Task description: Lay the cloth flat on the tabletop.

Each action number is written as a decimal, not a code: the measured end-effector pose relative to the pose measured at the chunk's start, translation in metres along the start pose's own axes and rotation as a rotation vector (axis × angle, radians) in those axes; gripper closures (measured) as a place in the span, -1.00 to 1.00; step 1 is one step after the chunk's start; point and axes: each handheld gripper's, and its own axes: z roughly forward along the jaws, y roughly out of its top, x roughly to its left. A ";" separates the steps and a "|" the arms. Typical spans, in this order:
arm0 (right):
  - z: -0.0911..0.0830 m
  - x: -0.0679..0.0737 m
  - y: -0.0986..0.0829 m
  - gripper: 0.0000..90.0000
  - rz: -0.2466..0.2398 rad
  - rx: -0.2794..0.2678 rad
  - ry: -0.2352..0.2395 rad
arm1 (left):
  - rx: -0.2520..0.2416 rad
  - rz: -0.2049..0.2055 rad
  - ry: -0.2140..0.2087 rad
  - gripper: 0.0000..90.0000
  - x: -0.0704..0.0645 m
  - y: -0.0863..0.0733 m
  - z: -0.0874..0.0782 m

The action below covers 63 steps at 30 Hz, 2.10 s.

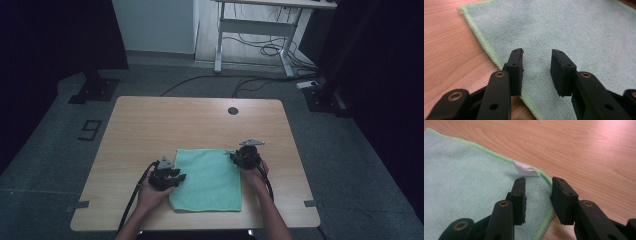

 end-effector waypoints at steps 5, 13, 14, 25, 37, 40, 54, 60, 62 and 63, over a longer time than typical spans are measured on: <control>-0.005 0.000 0.001 0.36 0.012 -0.017 -0.027 | 0.009 0.003 -0.002 0.28 -0.002 0.001 0.000; -0.037 0.042 0.004 0.31 -0.046 -0.081 0.074 | -0.019 0.013 0.031 0.26 0.013 0.030 0.003; -0.037 0.042 0.004 0.31 -0.046 -0.081 0.074 | -0.019 0.013 0.031 0.25 0.013 0.030 0.003; -0.034 0.084 -0.033 0.21 -0.122 0.007 0.154 | 0.067 0.035 0.065 0.15 0.031 0.052 0.037; -0.030 0.054 -0.035 0.32 -0.122 -0.008 0.083 | 0.078 0.027 0.059 0.14 0.030 0.060 0.047; -0.029 0.052 -0.031 0.24 -0.108 0.014 0.064 | 0.083 0.025 0.067 0.13 0.029 0.063 0.049; -0.031 0.157 -0.037 0.17 -0.253 -0.035 0.320 | 0.077 0.037 0.072 0.16 0.030 0.064 0.052; -0.028 0.185 -0.048 0.11 -0.330 0.004 0.287 | 0.075 0.036 0.073 0.16 0.030 0.064 0.052; -0.029 0.188 -0.049 0.10 -0.345 0.006 0.296 | 0.076 0.033 0.074 0.16 0.030 0.065 0.052; -0.031 0.193 -0.051 0.09 -0.363 0.008 0.305 | 0.076 0.034 0.075 0.16 0.029 0.065 0.052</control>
